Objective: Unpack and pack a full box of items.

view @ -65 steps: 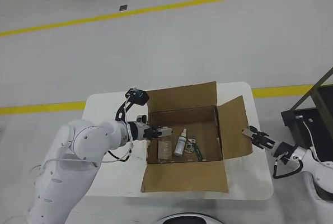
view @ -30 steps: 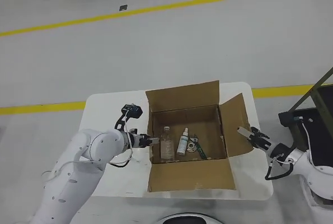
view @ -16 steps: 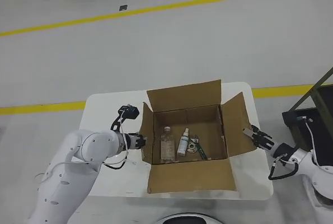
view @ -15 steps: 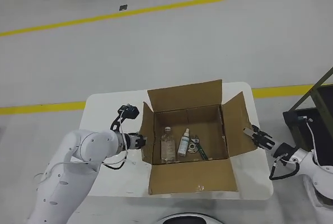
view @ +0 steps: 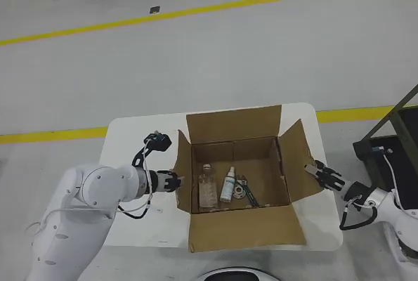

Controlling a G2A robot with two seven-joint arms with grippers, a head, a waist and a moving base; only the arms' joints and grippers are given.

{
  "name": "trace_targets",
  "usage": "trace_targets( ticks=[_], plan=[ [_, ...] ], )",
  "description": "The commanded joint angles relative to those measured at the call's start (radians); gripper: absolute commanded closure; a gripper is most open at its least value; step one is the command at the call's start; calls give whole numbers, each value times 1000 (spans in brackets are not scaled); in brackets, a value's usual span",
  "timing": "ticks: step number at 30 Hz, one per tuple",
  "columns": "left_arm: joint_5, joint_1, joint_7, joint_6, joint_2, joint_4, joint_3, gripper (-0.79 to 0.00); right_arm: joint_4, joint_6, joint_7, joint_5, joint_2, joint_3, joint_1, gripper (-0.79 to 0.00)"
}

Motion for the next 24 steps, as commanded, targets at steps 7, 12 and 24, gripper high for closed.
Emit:
trace_targets(
  ticks=[7, 12, 24],
  plan=[
    [0, 0, 1, -22, 7, 27, 17, -785, -4, -7, -12, -17, 3, -10, 1, -505],
    [2, -9, 32, -40, 11, 20, 4, -785, -10, -16, -48, 0, 4, 8, 15, -650],
    [175, 13, 128, -131, 39, -46, -81, 0, 38, -166, -371, -171, -2, 77, 10, 0]
  ],
)
